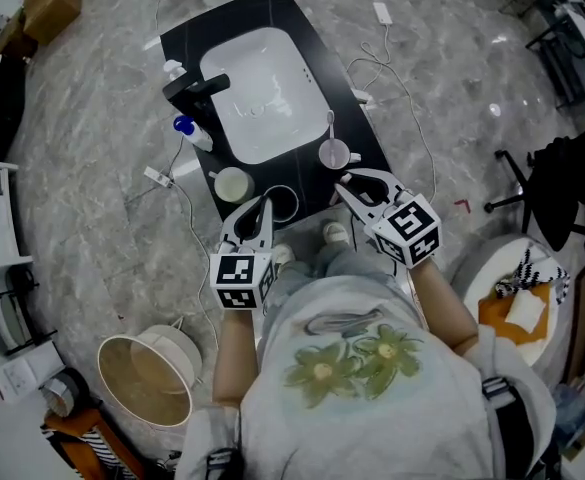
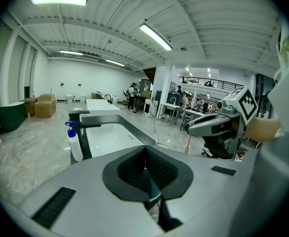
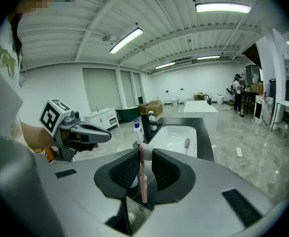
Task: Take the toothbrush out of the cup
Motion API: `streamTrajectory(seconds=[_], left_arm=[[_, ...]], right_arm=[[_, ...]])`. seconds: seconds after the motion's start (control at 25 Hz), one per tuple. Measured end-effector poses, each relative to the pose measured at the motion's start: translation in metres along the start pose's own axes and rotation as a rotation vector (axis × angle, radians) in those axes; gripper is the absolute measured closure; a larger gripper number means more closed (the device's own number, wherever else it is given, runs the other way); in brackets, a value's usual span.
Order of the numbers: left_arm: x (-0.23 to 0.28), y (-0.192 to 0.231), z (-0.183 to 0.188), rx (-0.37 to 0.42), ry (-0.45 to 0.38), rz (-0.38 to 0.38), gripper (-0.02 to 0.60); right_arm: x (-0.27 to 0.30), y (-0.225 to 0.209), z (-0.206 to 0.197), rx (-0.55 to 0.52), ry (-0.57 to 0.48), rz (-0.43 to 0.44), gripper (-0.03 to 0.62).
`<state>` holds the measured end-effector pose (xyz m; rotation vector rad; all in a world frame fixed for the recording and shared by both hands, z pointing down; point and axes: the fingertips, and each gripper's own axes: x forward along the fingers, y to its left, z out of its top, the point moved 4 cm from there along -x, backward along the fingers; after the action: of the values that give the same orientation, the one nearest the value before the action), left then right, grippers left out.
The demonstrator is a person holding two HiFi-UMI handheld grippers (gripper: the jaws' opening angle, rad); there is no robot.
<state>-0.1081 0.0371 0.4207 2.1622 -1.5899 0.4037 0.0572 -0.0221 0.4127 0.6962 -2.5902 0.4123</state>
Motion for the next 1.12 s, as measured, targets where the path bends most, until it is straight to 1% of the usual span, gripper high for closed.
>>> streamTrajectory(seconds=[0.36, 0.48, 0.56, 0.84, 1.12], left_arm=[[0.007, -0.001, -0.004, -0.027, 0.017, 0.009, 0.563], [0.011, 0.001, -0.003, -0.021, 0.021, 0.017, 0.563], [0.013, 0.004, 0.000, -0.022, 0.020, 0.026, 0.563], [0.021, 0.018, 0.003, -0.038, 0.016, 0.052, 0.563], [0.028, 0.022, 0.000, -0.062, 0.031, 0.061, 0.563]], right_arm=[[0.038, -0.008, -0.034, -0.102, 0.203, 0.027, 0.500], [0.052, -0.011, -0.042, -0.115, 0.247, 0.045, 0.500], [0.061, -0.012, -0.044, -0.127, 0.257, 0.056, 0.500], [0.093, -0.015, -0.038, -0.129, 0.244, 0.084, 0.500], [0.132, -0.015, -0.036, -0.094, 0.245, 0.105, 0.500]])
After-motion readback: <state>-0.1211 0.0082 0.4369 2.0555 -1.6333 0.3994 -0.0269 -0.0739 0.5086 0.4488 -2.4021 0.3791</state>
